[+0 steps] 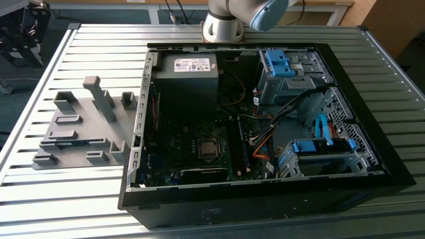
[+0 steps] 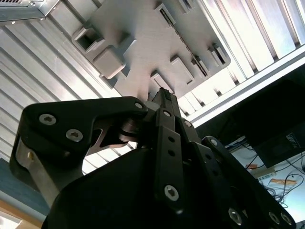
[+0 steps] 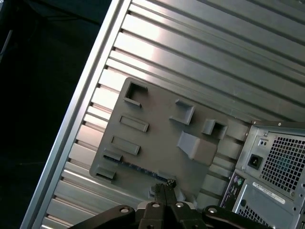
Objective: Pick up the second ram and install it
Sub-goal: 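Pick up the second ram and move it above second insertion slot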
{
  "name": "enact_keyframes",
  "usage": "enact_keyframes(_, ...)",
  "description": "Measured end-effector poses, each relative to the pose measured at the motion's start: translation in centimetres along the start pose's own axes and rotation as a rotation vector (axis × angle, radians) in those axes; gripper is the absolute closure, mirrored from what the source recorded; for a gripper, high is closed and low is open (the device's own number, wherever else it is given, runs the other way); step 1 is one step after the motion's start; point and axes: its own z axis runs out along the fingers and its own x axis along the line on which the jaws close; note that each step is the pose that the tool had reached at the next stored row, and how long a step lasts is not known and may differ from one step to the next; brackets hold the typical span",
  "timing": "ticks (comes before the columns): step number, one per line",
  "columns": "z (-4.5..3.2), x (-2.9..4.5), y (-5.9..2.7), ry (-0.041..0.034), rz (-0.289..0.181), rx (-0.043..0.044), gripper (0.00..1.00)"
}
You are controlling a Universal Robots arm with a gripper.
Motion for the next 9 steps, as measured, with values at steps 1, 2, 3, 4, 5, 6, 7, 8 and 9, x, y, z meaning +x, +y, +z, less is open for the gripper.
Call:
enact_keyframes(1,0.0,0.0,0.0,0.0,-0.003,-0.0001,0.89)
enact_keyframes(2,0.0,0.0,0.0,0.0001,-0.006,-0.0002,0.89)
enact_keyframes(3,0.0,0.0,0.0,0.0001,-0.009,-0.0002,0.89)
enact_keyframes(4,0.0,0.01,0.0,0.0001,-0.011,-0.0003,0.89)
enact_keyframes(5,0.0,0.01,0.0,0.0002,-0.015,-0.0004,0.89)
enact_keyframes(6,-0.01,0.01,0.0,0.0003,-0.018,-0.0005,0.89)
enact_keyframes(7,0.0,0.01,0.0,0.0002,-0.021,-0.0006,0.89)
enact_keyframes(8,0.0,0.01,0.0,0.0003,-0.024,-0.0007,0.89)
enact_keyframes(9,0.0,0.01,0.01,0.0003,-0.026,-0.0007,0.89)
